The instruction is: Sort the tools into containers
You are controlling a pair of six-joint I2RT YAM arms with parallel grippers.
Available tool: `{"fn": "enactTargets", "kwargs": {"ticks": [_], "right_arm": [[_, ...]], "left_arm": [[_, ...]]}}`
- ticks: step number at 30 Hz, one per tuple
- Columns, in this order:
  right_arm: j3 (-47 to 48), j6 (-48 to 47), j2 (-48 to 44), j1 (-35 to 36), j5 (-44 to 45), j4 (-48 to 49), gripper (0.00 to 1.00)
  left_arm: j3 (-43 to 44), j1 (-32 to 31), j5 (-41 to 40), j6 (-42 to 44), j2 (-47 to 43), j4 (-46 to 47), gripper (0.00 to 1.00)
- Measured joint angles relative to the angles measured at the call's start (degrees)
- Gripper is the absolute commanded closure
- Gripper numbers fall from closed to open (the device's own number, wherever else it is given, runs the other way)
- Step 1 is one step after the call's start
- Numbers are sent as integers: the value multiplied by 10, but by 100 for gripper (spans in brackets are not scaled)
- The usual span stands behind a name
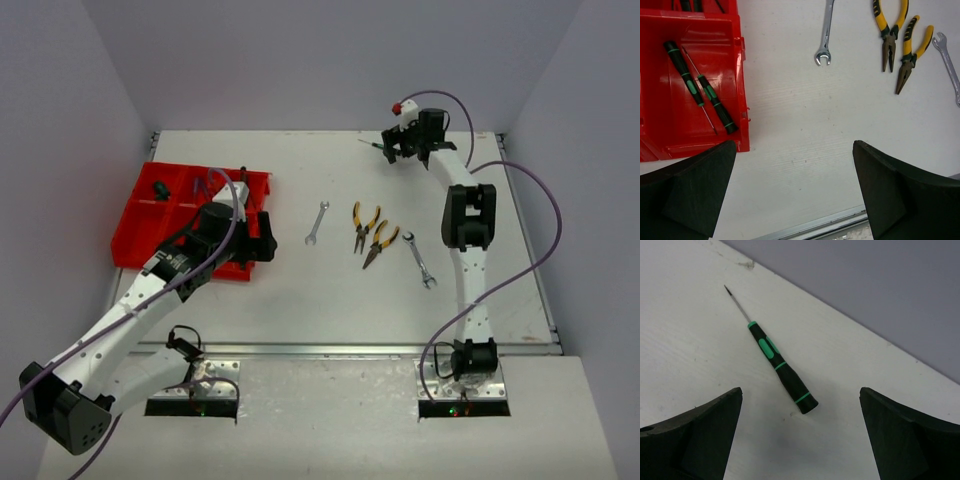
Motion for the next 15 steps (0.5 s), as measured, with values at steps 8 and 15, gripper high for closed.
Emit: {"fn": "enactTargets", "kwargs": {"ticks": [8, 15], "right_arm": [[53, 10, 65, -46, -142, -13, 52], [42, -3, 65, -42, -164, -2, 50]], "left_arm": [[0, 0, 10, 3, 13, 3, 0], [0, 0, 12, 8, 26, 3, 0]]}}
